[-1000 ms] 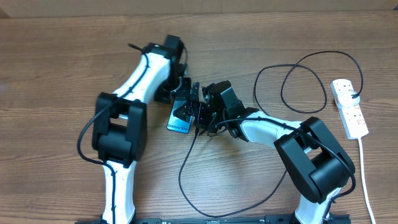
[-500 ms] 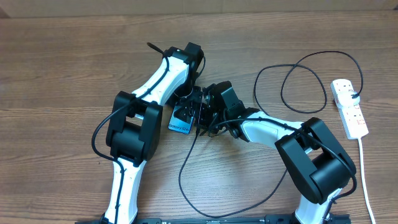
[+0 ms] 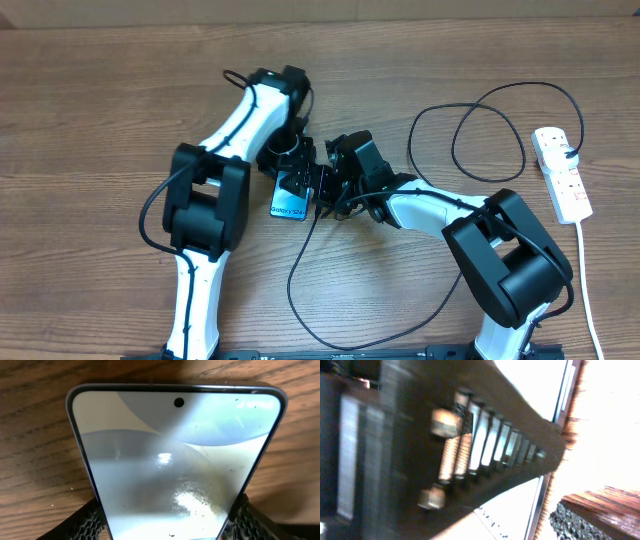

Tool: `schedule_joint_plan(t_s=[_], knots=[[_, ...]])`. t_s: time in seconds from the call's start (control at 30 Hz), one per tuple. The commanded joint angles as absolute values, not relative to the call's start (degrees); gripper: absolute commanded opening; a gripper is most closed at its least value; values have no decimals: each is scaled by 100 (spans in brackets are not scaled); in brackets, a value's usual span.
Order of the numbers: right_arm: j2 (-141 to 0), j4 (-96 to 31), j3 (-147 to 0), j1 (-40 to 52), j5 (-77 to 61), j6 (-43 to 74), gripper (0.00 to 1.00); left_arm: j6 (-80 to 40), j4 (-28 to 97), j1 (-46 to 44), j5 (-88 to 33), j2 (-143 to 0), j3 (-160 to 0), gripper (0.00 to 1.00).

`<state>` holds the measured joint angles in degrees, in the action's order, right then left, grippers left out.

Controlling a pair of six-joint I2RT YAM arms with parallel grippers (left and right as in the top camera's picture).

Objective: Plug charger to phone and switch on socket

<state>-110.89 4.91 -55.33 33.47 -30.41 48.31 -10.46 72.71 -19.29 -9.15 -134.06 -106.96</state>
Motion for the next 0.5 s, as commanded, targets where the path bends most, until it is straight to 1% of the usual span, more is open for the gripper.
schedule_joint_plan(t_s=[0.0,0.1,0.2,0.27,0.3,0.33,0.37,0.43,0.47], knots=[[-11474,327,-5253,3380,-2423,4954,100,-628,7308,-1662,-2091,-13830,-10615,57],[-11555,709,-5253,3420,-2401,4950,100,-458,7408,-1535,-2534,-13832,-10615,60],[-11734,1225,-5253,3573,-2401,4947,100,-419,7481,-1535,-2633,-13832,-10615,62],[-11896,1487,-5253,3662,-2401,4950,100,-377,7498,-1546,-2644,-13832,-10615,64],[-11928,1494,-5253,3669,-2401,4963,100,-377,7494,-1551,-2644,-13830,-10615,68],[-11928,1468,-5253,3669,-2408,4995,100,-377,7454,-1551,-2644,-13830,-10615,76],[-11917,1459,-5253,3651,-2445,5059,100,-377,7369,-1551,-2641,-13830,-10615,81],[-11850,1334,-5253,3581,-2606,5172,100,-329,7144,-1551,-2639,-13830,-10634,89],[-11808,1258,-5253,3546,-2665,5170,100,-309,7072,-1551,-2635,-13830,-10659,95]])
